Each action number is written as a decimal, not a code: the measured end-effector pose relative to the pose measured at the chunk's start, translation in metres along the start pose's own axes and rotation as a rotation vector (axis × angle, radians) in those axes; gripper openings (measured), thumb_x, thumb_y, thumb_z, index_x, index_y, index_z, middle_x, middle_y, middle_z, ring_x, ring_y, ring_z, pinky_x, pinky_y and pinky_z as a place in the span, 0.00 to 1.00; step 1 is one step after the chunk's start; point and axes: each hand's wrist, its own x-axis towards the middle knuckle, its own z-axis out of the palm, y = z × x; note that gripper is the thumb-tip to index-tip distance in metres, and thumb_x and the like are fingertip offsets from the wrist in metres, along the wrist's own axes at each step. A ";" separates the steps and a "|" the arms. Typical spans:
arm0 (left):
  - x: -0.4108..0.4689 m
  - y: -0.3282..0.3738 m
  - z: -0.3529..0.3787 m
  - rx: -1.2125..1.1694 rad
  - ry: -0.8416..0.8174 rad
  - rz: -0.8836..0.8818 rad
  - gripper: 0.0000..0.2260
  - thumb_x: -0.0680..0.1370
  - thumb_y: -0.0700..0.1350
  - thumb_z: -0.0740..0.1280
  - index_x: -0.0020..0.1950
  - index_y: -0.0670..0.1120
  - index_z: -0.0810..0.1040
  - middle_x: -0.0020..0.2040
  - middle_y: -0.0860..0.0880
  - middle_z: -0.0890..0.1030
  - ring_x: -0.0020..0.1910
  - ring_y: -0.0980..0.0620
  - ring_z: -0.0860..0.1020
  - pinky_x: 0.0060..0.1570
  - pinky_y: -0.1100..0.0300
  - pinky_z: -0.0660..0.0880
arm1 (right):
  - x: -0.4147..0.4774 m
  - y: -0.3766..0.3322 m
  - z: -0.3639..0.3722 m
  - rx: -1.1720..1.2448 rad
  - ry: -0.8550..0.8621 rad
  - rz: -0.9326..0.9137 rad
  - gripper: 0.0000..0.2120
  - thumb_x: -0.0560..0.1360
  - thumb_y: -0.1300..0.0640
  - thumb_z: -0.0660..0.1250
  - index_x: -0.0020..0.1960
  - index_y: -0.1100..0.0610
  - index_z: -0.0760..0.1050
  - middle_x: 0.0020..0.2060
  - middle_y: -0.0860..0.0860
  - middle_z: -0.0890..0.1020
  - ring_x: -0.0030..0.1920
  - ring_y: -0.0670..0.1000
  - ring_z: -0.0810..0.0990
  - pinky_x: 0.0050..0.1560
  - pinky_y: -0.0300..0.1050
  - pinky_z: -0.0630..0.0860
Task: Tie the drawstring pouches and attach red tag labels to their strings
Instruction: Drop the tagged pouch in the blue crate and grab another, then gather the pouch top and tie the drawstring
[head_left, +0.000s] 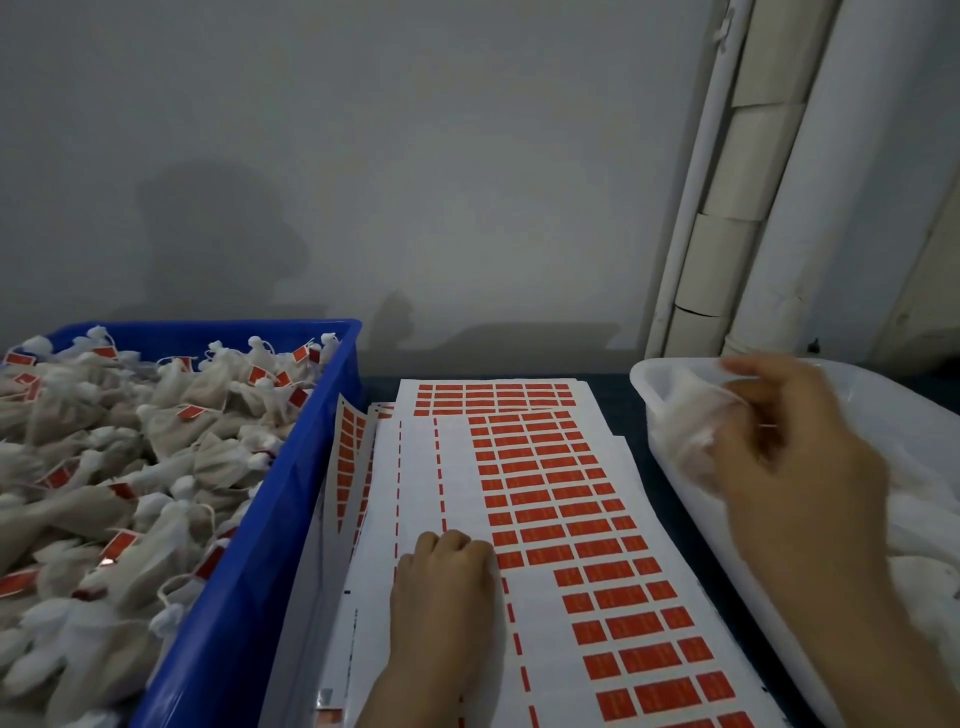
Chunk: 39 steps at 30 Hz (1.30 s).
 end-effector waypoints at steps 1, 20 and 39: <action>0.002 0.000 -0.001 -0.022 -0.002 0.001 0.17 0.76 0.57 0.58 0.64 0.57 0.71 0.65 0.58 0.74 0.61 0.56 0.71 0.66 0.60 0.64 | -0.004 -0.001 0.011 0.040 -0.062 0.008 0.12 0.73 0.57 0.62 0.55 0.47 0.69 0.45 0.43 0.74 0.37 0.39 0.73 0.36 0.30 0.69; 0.005 0.013 -0.015 -1.018 -0.025 -0.007 0.11 0.68 0.50 0.74 0.45 0.61 0.76 0.41 0.66 0.81 0.44 0.62 0.81 0.36 0.73 0.77 | -0.047 0.030 0.108 0.418 -0.451 0.219 0.11 0.76 0.55 0.60 0.49 0.38 0.69 0.51 0.35 0.72 0.47 0.41 0.74 0.41 0.24 0.69; 0.008 0.004 -0.015 -1.106 0.154 -0.205 0.05 0.75 0.51 0.64 0.46 0.53 0.78 0.42 0.57 0.82 0.39 0.55 0.80 0.26 0.73 0.74 | -0.050 0.039 0.094 0.369 -0.393 0.261 0.10 0.71 0.51 0.66 0.36 0.38 0.70 0.37 0.32 0.74 0.39 0.38 0.76 0.36 0.27 0.66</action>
